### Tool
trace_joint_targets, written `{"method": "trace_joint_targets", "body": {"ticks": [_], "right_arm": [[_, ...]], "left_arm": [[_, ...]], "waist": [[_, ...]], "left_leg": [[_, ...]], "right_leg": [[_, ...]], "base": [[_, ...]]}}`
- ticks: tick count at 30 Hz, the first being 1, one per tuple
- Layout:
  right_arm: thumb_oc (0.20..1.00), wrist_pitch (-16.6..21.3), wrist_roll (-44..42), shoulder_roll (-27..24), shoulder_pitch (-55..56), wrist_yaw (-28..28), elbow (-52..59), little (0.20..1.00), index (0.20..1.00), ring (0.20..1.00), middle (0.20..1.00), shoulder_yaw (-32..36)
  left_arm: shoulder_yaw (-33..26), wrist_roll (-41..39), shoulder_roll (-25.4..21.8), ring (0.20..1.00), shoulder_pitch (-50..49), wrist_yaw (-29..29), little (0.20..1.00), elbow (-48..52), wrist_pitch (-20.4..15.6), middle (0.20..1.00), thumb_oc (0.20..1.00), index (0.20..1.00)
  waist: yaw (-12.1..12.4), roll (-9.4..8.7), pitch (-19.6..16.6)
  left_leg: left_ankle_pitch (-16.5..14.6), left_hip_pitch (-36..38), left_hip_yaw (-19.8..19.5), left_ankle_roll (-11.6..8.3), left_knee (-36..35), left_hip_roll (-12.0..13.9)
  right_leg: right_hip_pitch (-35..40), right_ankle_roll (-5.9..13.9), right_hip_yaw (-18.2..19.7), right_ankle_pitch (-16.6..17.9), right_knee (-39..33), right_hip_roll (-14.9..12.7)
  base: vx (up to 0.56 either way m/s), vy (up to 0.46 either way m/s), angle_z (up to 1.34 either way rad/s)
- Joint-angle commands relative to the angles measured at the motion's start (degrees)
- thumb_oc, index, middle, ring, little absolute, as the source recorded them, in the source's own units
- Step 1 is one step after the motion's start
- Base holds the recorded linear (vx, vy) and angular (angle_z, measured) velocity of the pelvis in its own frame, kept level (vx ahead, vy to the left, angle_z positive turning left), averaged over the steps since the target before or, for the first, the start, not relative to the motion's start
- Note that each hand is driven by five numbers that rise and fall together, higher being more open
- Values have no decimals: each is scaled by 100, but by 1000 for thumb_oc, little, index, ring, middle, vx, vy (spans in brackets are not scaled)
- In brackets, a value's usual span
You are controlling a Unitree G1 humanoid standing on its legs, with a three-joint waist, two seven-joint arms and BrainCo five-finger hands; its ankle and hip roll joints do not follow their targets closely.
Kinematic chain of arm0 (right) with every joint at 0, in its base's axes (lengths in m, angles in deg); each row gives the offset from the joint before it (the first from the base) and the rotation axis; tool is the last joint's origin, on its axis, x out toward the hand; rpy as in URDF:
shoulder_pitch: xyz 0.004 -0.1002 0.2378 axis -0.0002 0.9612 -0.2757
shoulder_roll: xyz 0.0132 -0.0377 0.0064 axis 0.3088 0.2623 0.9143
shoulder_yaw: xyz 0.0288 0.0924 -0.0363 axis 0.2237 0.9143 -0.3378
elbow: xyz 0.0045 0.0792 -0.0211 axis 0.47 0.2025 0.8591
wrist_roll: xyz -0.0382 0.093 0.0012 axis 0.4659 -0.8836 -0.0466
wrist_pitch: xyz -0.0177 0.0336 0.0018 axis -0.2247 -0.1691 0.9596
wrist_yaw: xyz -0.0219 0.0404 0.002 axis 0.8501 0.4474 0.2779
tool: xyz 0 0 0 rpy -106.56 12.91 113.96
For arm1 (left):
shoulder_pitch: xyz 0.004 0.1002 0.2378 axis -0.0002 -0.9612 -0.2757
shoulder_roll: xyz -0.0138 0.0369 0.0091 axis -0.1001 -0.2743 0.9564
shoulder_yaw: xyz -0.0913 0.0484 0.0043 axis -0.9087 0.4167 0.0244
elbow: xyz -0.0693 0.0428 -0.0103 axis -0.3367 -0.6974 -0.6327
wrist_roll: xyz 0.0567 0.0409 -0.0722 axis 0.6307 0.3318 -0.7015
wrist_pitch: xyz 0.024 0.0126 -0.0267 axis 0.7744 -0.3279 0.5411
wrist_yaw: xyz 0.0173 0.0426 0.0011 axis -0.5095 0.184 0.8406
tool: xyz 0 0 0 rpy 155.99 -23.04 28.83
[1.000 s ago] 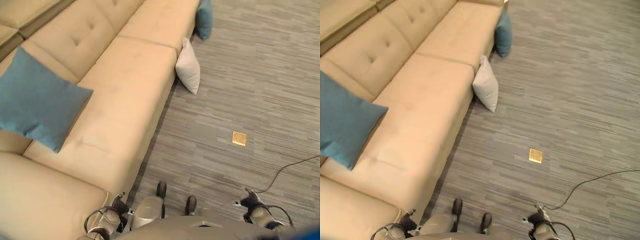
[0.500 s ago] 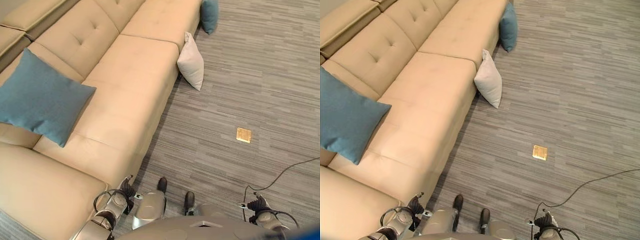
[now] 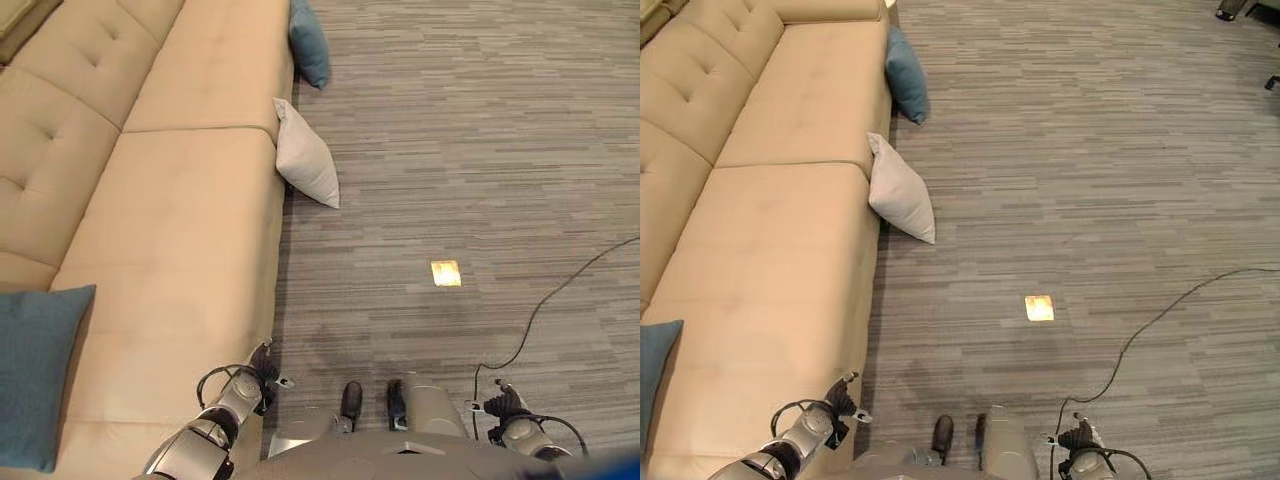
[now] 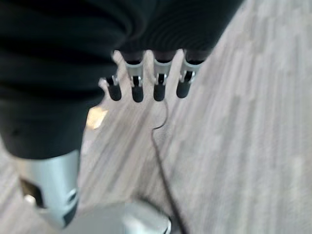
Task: Pick up all the scattered cushions and arrange them neatly on the sofa.
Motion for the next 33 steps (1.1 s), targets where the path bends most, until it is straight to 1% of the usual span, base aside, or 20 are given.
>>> {"method": "trace_joint_targets", "body": {"ticks": [1, 3, 5, 7, 8, 11, 14, 15, 16, 17, 19, 21, 22, 23, 24, 27, 29, 30, 31, 33], "right_arm": [[1000, -44, 159, -288, -35, 34, -193, 1000, 1000, 1000, 1000, 105], [1000, -17, 180, -300, 14, 33, -220, 1000, 1000, 1000, 1000, 106], [1000, 34, 117, -324, 64, 59, -212, 1000, 1000, 1000, 1000, 132], [1000, 79, -18, -332, 39, 92, -150, 1000, 1000, 1000, 1000, 145], [1000, 70, -107, -356, 14, 119, -136, 1000, 1000, 1000, 1000, 170], [1000, 38, -169, -390, -21, 144, -141, 1000, 1000, 1000, 1000, 188], [1000, 33, -181, -401, -4, 177, -180, 1000, 1000, 1000, 1000, 123], [1000, 40, -153, -391, 16, 207, -194, 1000, 1000, 1000, 1000, 95], [1000, 42, -137, -394, 10, 222, -197, 1000, 1000, 1000, 1000, 76], [1000, 31, -115, -381, 16, 218, -200, 1000, 1000, 1000, 1000, 45], [1000, -16, 63, -372, 147, 140, -257, 1000, 1000, 1000, 1000, 46], [1000, -33, 143, -360, 92, 91, -236, 1000, 1000, 1000, 1000, 51], [1000, -33, 157, -367, 61, 89, -211, 1000, 1000, 1000, 1000, 61], [1000, -31, 212, -361, 22, 71, -158, 1000, 1000, 1000, 1000, 54], [1000, -30, 288, -371, -30, 51, -151, 1000, 1000, 1000, 1000, 10], [1000, -61, 200, -386, 44, -3, -150, 1000, 1000, 1000, 1000, 34], [1000, -10, 165, -386, 74, 11, -189, 1000, 1000, 1000, 1000, -6], [1000, 7, 75, -401, -20, 45, -170, 1000, 1000, 1000, 1000, 4], [1000, 22, 44, -418, -35, 54, -152, 1000, 1000, 1000, 1000, -17], [1000, 13, 34, -420, -30, 59, -159, 1000, 1000, 1000, 1000, -20]], "left_arm": [[-276, 166, 0, 1000, -169, -48, 1000, 70, -65, 1000, 1000, 1000], [-267, 218, 35, 1000, -201, -85, 1000, -27, -58, 1000, 1000, 1000], [-276, 189, 120, 1000, -257, -79, 1000, -65, -49, 1000, 1000, 1000], [-257, 112, 158, 1000, -227, -50, 1000, -15, -25, 1000, 1000, 1000], [-217, 84, 180, 1000, -187, -39, 1000, 33, -10, 1000, 1000, 1000], [-156, 17, 192, 1000, -140, -22, 1000, 126, -13, 1000, 1000, 1000], [-119, -63, 246, 1000, -130, -72, 1000, 165, 9, 1000, 1000, 1000], [-122, -50, 268, 1000, -145, -84, 1000, 87, 10, 1000, 1000, 1000], [-127, -19, 270, 1000, -148, -83, 1000, 51, -7, 1000, 1000, 1000], [-127, 8, 256, 1000, -160, -84, 1000, 23, -21, 1000, 1000, 1000], [-249, 43, 223, 1000, -297, -46, 1000, -46, 0, 1000, 1000, 1000], [-314, 9, 121, 1000, -291, -22, 1000, 41, 14, 1000, 1000, 1000], [-294, 11, 93, 1000, -262, -32, 1000, 70, 4, 1000, 1000, 1000], [-286, -30, 72, 1000, -245, -72, 1000, 130, 4, 1000, 1000, 1000], [-327, -51, 74, 1000, -251, -37, 1000, 108, -12, 1000, 1000, 1000], [-266, 17, 79, 1000, -237, -85, 1000, 25, -42, 1000, 1000, 1000], [-254, -11, 200, 1000, -242, -79, 1000, -16, -54, 1000, 1000, 1000], [-198, 3, 263, 1000, -188, -82, 1000, -23, -16, 1000, 1000, 1000], [-187, -22, 272, 1000, -188, -75, 1000, 39, -11, 1000, 1000, 1000], [-178, -18, 278, 1000, -183, -66, 1000, 45, -4, 1000, 1000, 1000]], "waist": [[52, -37, 40], [23, -108, -49], [-4, -86, -172], [23, -123, -148], [69, -184, -25], [175, -250, 124], [350, -279, 146], [411, -231, 129], [499, -132, 119], [568, -80, 115], [631, -30, -212], [657, 13, -245], [621, 60, -198], [523, 186, -177], [547, 212, -195], [347, 104, -197], [331, 47, -278], [301, 15, -196], [335, -27, -118], [366, -63, -79]], "left_leg": [[-716, -33, -231, -91, 499, 385], [-851, 114, -247, -134, 488, 426], [-901, 122, -240, -309, 705, 625], [-563, -312, -202, -517, 1803, 758], [-254, -821, -190, -522, 2745, 739], [-41, -1395, -88, -491, 3711, 687], [-424, -1792, 25, -418, 3139, 332], [-337, -1806, -38, -412, 2394, 107], [70, -1882, -115, -450, 1709, -110], [284, -1945, -176, -464, 1510, -227], [172, -1342, -330, -251, 994, -131], [81, -1019, -261, -133, 813, 58], [69, -935, -262, -97, 772, 125], [-20, -700, -209, -88, 590, 270], [-142, -505, -179, -137, 450, 428], [-417, -164, -354, -251, 438, 490], [-484, -209, -315, -508, 665, 805], [-396, -528, -219, -685, 1276, 897], [-327, -750, -145, -691, 1771, 895], [-238, -861, -42, -696, 1991, 920]], "right_leg": [[491, 323, 263, 1086, -834, 146], [625, 267, 319, 1143, -895, 157], [843, 133, 250, 1061, -957, 222], [1256, -59, 293, 903, -1165, 351], [1518, -193, 331, 862, -1318, 375], [1834, -296, 312, 798, -1509, 384], [2090, -228, 401, 672, -1645, 422], [2189, -188, 479, 613, -1691, 541], [2349, -199, 590, 555, -1739, 732], [2437, -209, 705, 507, -1747, 853], [2550, -158, 838, 208, -1381, 860], [2065, 55, 657, 149, -5, 790], [1698, 210, 524, 306, 495, 722], [1392, 247, -59, 292, 440, 243], [1302, 142, -321, 491, -233, -78], [994, 285, 415, 1046, -897, 51], [1342, 123, 226, 930, -1183, 128], [1584, 16, 63, 799, -1304, 156], [1707, -66, 13, 726, -1330, 164], [1791, -110, -37, 688, -1337, 159]], "base": [[363, -214, -11], [321, -246, 45], [364, -343, 66], [228, -402, 51], [122, -345, 23], [105, -217, 8], [225, -104, -17], [310, -56, -32], [309, -61, -27], [280, 0, -69], [419, 85, -136], [248, 37, -113], [98, -53, -139], [211, -224, -87], [269, -267, -92], [346, -425, 7], [310, -694, 189], [166, -522, 117], [86, -338, 20], [87, -162, 0]]}}
